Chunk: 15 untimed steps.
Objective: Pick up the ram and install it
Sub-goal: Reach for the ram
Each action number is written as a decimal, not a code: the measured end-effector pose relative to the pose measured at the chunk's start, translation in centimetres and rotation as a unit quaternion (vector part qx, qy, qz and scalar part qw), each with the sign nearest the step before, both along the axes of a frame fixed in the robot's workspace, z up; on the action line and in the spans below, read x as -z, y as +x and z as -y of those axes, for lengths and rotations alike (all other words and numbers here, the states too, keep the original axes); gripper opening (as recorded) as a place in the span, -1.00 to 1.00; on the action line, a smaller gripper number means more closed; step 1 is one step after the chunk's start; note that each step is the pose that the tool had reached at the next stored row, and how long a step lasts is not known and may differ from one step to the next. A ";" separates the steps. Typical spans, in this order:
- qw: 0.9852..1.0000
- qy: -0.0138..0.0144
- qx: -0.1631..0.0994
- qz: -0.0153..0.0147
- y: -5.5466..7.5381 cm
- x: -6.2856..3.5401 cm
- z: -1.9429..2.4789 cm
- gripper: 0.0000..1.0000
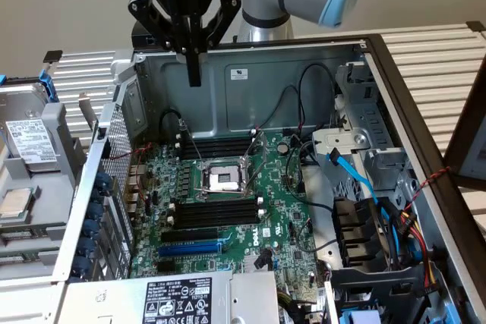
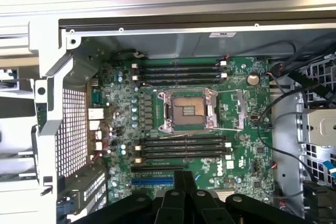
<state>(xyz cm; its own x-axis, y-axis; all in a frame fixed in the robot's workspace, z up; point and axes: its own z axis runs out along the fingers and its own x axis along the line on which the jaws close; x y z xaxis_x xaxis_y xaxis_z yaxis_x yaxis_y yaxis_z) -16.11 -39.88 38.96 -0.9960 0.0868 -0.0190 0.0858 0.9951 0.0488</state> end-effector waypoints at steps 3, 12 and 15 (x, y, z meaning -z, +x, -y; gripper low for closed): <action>1.000 0.000 0.001 0.000 -1.1 0.05 0.00 -0.79; 1.000 0.000 0.001 0.000 -5.0 0.17 0.00 -0.79; 1.000 0.000 0.001 0.000 -6.3 0.20 0.00 -0.79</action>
<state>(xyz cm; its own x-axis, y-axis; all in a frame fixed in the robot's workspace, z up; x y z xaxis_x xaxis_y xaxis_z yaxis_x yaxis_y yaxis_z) -22.45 -39.88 38.76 -0.9959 0.0880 -0.0187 0.0870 0.9950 0.0487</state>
